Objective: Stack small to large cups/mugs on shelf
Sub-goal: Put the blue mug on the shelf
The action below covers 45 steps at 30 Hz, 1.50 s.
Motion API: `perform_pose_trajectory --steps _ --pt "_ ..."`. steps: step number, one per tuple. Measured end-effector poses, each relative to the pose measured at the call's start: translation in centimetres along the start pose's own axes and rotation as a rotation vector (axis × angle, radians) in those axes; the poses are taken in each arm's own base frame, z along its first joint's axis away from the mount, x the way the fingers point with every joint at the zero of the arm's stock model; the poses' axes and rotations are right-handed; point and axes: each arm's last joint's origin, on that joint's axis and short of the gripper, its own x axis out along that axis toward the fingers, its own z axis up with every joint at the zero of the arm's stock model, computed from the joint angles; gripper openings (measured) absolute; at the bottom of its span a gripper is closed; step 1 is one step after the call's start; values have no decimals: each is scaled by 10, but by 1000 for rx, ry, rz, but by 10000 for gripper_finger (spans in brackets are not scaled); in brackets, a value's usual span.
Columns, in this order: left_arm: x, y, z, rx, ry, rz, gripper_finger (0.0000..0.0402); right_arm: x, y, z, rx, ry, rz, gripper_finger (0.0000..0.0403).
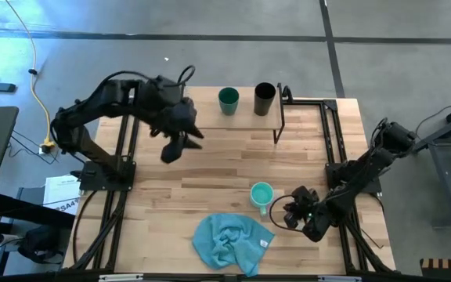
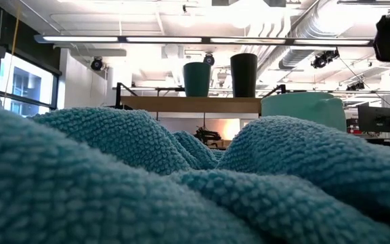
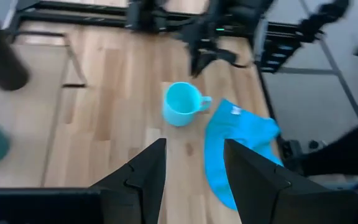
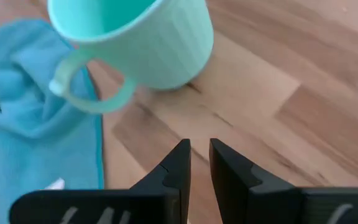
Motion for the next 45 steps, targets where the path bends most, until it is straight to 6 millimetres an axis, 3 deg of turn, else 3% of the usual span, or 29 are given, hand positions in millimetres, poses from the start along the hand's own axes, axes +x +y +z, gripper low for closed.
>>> perform_pose_trajectory --steps 10,16,25,34,41,45 --pt "-21 -45 -12 30 -35 -15 150 9 -15 -4 -40 -155 38 50" --pt "-6 -60 -39 -3 32 60 150 11 -10 0 -71 -199 64 50" --pt "23 -52 -96 -174 -28 80 150 19 -5 12 -75 -180 61 50" --pt "36 -40 -149 -345 -56 77 150 28 3 26 -87 -156 104 50" --pt "48 -33 -180 -438 -33 88 150 35 10 41 -105 -125 157 50" --pt "52 -31 -188 -460 -43 74 150 40 12 50 -113 -122 179 50"
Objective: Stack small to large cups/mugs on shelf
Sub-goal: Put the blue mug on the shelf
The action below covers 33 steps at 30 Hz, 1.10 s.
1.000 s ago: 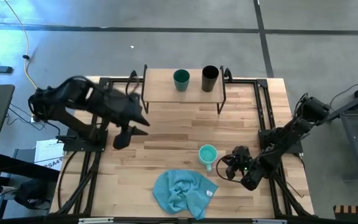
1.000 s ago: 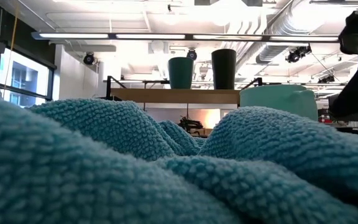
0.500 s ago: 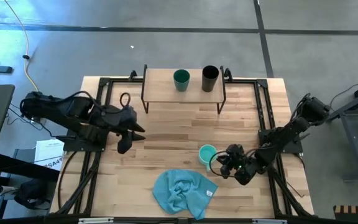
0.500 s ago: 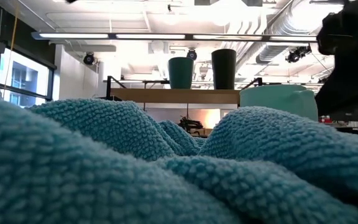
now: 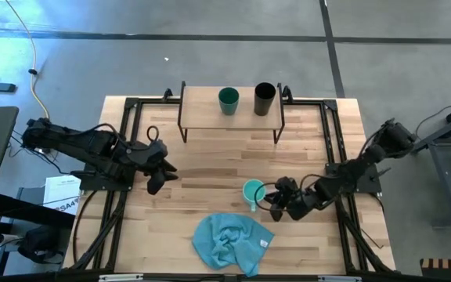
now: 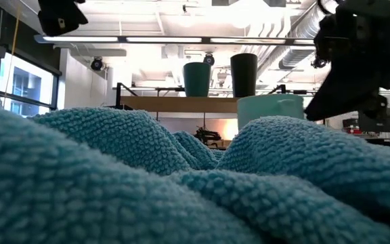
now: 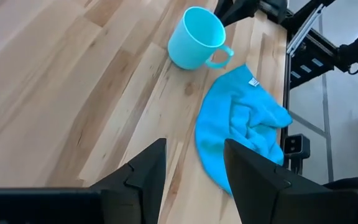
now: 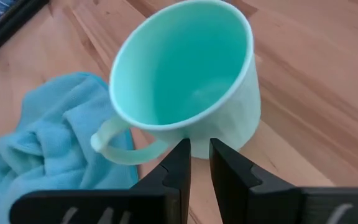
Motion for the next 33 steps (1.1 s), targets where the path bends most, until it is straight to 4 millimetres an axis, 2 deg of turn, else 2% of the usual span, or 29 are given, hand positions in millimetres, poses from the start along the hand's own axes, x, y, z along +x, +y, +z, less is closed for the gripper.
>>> perform_pose_trajectory --steps 14,28,33 --pt "0 1 -1 5 -6 8 150 21 -9 37 -27 -1 73 50" --pt "0 5 -1 -59 -47 97 150 31 -20 61 -22 19 128 50" --pt "0 10 -5 -131 -30 175 150 48 -19 61 -17 94 137 50"
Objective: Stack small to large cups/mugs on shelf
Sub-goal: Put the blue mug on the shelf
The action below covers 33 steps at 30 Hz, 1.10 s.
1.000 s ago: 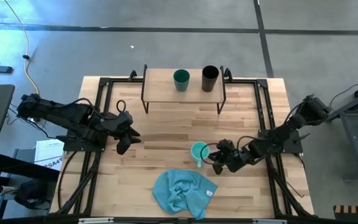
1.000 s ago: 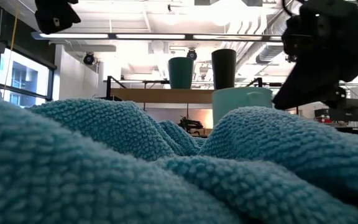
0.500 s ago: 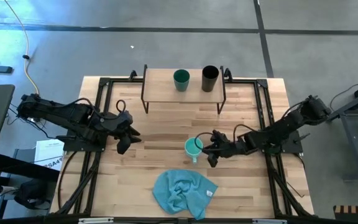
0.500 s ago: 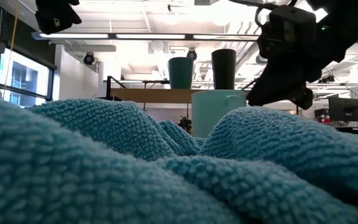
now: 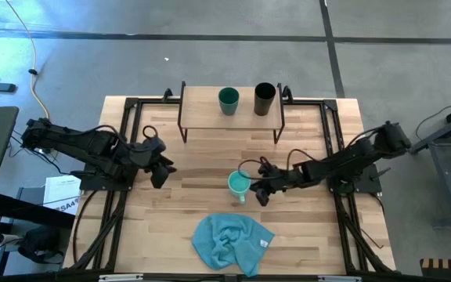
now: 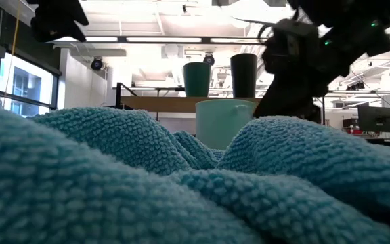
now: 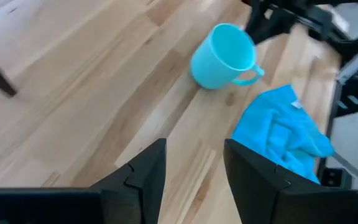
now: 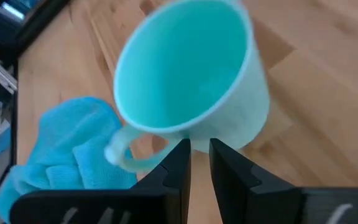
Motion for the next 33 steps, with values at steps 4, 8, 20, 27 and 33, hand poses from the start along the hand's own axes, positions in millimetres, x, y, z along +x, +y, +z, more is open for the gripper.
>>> perform_pose_trajectory --steps 4,8,20,27,33 --pt "0 1 -1 -23 7 13 150 23 9 6 -40 26 18 50" --pt "0 1 -1 -30 8 13 150 47 16 16 -80 41 33 50" --pt "3 1 -3 -45 19 3 150 72 9 60 -131 -6 18 50" --pt "40 9 -33 -101 29 -31 150 72 7 79 -145 -20 45 50" --pt "64 12 -47 -188 -46 -90 150 72 15 74 -127 30 115 50"
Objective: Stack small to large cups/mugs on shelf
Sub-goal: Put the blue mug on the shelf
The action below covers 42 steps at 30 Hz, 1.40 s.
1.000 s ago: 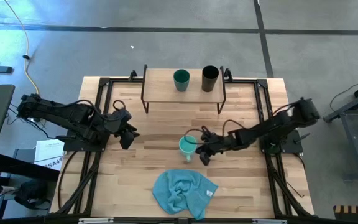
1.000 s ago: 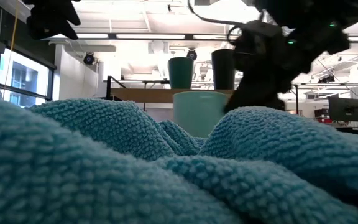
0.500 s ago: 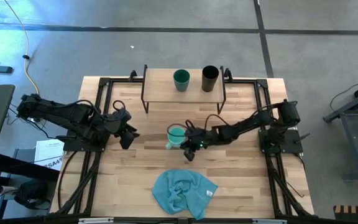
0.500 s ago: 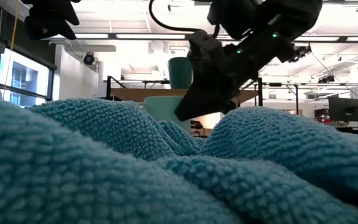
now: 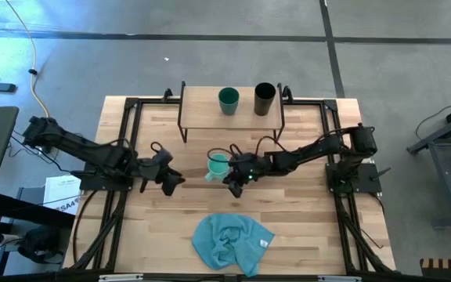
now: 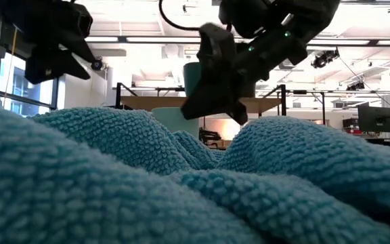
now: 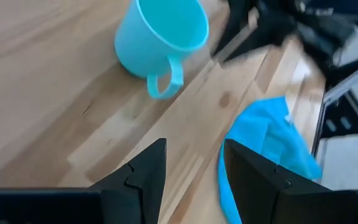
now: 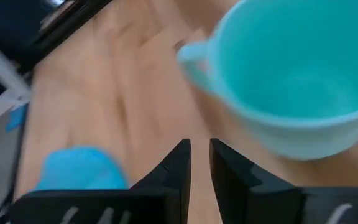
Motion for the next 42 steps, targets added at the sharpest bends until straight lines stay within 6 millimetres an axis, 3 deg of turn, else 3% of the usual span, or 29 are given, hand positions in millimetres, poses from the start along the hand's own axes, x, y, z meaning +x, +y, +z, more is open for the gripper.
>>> perform_pose_trajectory --steps 9,17,27,37,42 --pt "5 -7 7 81 -141 6 150 -15 42 -13 -48 61 191 50" --pt "15 -10 9 254 -239 82 150 -59 74 2 -176 -79 263 50" --pt "50 4 19 101 -134 132 150 -116 100 17 -217 -261 301 50" --pt "65 0 63 -9 -97 125 149 -154 114 16 -232 -332 313 50" --pt "73 -4 83 8 -34 215 149 -165 121 12 -243 -357 313 50"
